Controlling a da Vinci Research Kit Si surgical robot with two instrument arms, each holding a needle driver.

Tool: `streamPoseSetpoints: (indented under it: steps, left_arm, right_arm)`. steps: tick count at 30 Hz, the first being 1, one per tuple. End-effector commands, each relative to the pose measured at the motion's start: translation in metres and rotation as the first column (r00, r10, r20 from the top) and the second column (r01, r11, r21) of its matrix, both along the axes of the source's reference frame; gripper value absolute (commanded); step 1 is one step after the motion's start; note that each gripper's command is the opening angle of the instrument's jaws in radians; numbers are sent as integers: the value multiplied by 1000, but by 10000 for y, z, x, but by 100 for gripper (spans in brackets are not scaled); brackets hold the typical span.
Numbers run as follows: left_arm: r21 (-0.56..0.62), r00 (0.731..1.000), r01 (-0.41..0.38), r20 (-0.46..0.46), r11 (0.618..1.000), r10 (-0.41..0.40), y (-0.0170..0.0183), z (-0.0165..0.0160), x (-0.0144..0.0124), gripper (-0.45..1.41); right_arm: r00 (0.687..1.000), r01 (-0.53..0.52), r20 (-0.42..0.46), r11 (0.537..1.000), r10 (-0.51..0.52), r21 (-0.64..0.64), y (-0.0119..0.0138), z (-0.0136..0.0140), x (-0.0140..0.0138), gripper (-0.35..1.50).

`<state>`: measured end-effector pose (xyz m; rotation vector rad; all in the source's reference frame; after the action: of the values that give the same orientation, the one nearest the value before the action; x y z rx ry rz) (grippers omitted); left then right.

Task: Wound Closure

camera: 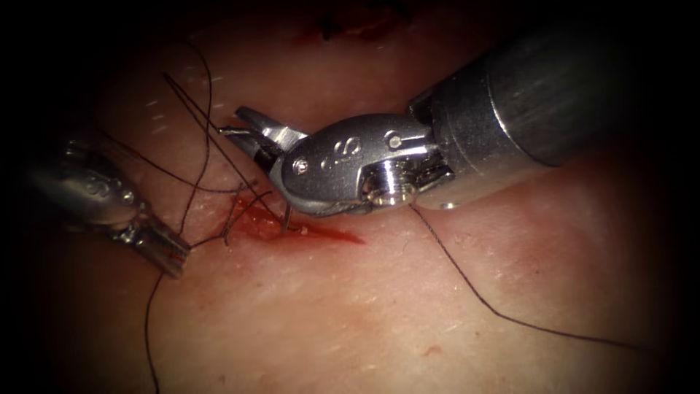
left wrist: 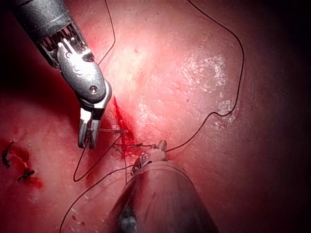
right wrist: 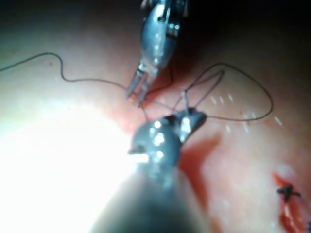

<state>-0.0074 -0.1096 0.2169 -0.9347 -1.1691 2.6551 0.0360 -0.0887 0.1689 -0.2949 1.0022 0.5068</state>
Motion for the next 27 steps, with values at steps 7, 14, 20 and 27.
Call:
streamPoseSetpoints:
  steps: [7,14,20,27]
  left_arm:
    - [5,1000,15,17,1000,-15,-20,-1,-26,22]
    - [1,1000,26,16,1000,-26,-23,0,-33,22]
    - [6,999,28,19,1000,-28,-34,6,-37,20]
    - [18,999,20,26,1000,-21,-53,26,-51,20]
  right_arm:
    - [1000,-1,7,1000,1,19,-18,6,8,-35]
    - [999,49,-13,995,-48,86,-23,11,7,-35]
    - [999,34,-35,990,-29,139,-22,12,4,-35]
    - [994,-30,-95,969,55,246,-21,12,-3,-35]
